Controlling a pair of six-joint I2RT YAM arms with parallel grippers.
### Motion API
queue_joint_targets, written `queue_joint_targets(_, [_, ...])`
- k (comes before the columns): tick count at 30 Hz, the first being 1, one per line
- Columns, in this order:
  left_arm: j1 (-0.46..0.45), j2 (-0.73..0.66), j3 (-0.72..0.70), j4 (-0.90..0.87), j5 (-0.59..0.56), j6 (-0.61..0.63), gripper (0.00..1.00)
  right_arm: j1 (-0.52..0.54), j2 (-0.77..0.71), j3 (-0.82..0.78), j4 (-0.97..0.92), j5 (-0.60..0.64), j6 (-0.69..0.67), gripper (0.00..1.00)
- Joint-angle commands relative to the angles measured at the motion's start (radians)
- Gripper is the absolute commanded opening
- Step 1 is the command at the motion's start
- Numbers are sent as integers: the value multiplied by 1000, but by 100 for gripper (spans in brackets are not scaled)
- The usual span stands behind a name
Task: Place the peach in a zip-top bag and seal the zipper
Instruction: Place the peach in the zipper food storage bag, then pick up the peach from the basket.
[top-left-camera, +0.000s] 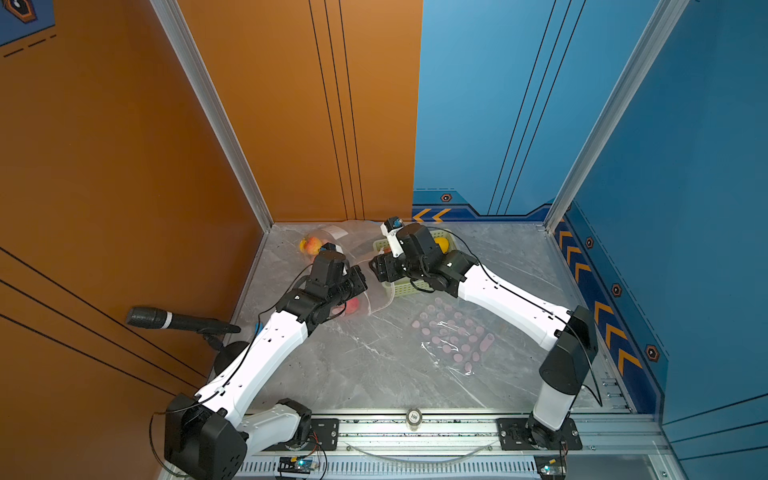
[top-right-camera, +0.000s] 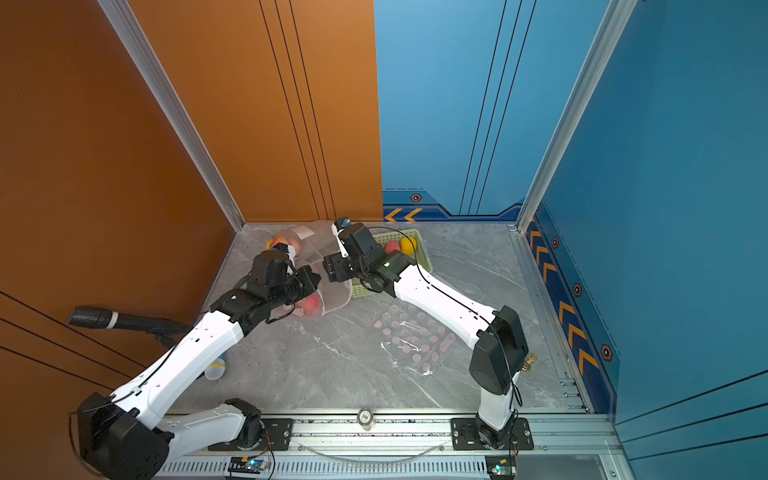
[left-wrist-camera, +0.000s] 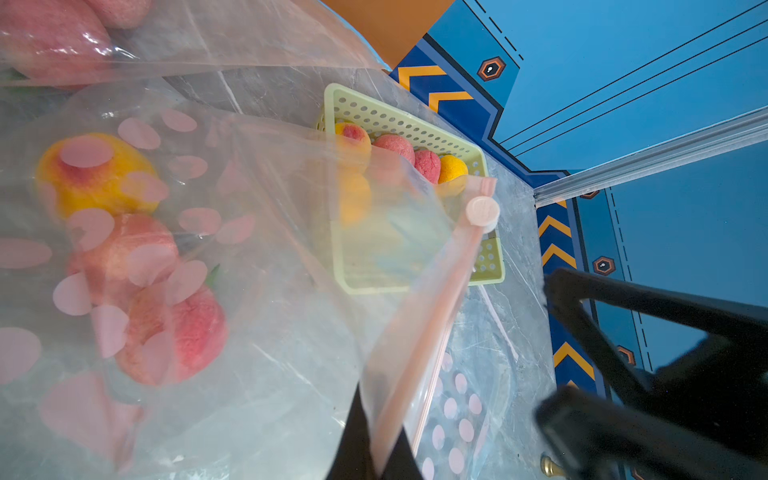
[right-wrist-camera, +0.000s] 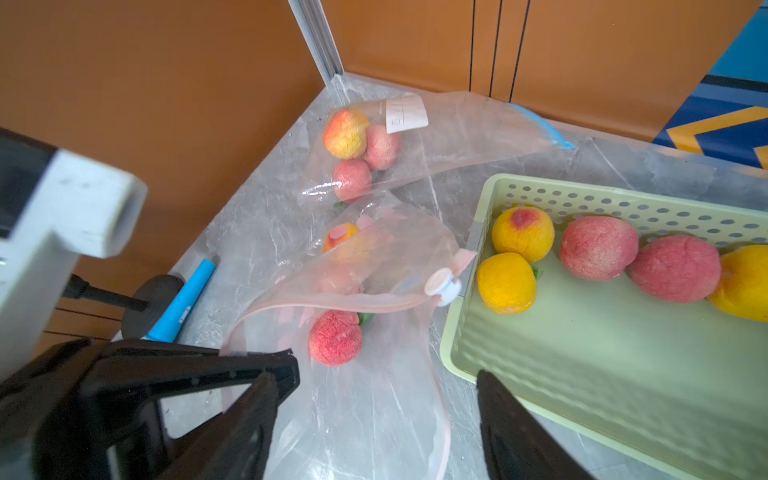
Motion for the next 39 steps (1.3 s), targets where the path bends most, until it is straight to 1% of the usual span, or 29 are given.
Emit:
queue_joint_targets(1, [-6, -24, 16, 3, -19, -2, 0, -36, -47, -35, 21, 66, 27, 73])
queue_joint_targets(4, [-5, -28, 12, -3, -29, 1, 0, -82, -50, -43, 9, 76, 74, 72])
queue_joint_targets(6, [-5, -31, 6, -5, -35, 1, 0, -116, -26, -29, -25, 68, 108, 72])
queue_joint_targets(7, [-4, -33, 5, -4, -36, 2, 0, -117, -9, -15, -44, 56, 118, 71])
queue_joint_targets(8, [-4, -35, 4, -6, -36, 2, 0, -156, 16, 7, -74, 51, 121, 71])
queue_joint_targets(12, [-4, -35, 3, -7, -36, 1, 0, -187, 137, 111, -166, 20, 105, 73])
queue_joint_targets(15, [-4, -35, 5, -7, -31, 1, 0, -204, 223, 167, -189, -21, 97, 73])
queue_joint_targets(21, [-4, -34, 3, -7, -28, 2, 0, -213, 382, 258, -198, -66, 73, 77])
queue_joint_targets(26, [-4, -27, 0, -3, -20, 2, 0, -209, 461, 301, -165, -82, 65, 80])
queue_joint_targets(30, [-4, -26, -4, -1, -13, 1, 0, -209, 519, 349, -168, -83, 65, 81])
queue_joint_targets(34, [-4, -26, -8, 8, -13, -3, 0, -208, 568, 396, -169, -87, 62, 80])
queue_joint_targets(39, [-5, -19, -4, 10, -1, -3, 0, -207, 626, 454, -185, -105, 73, 77])
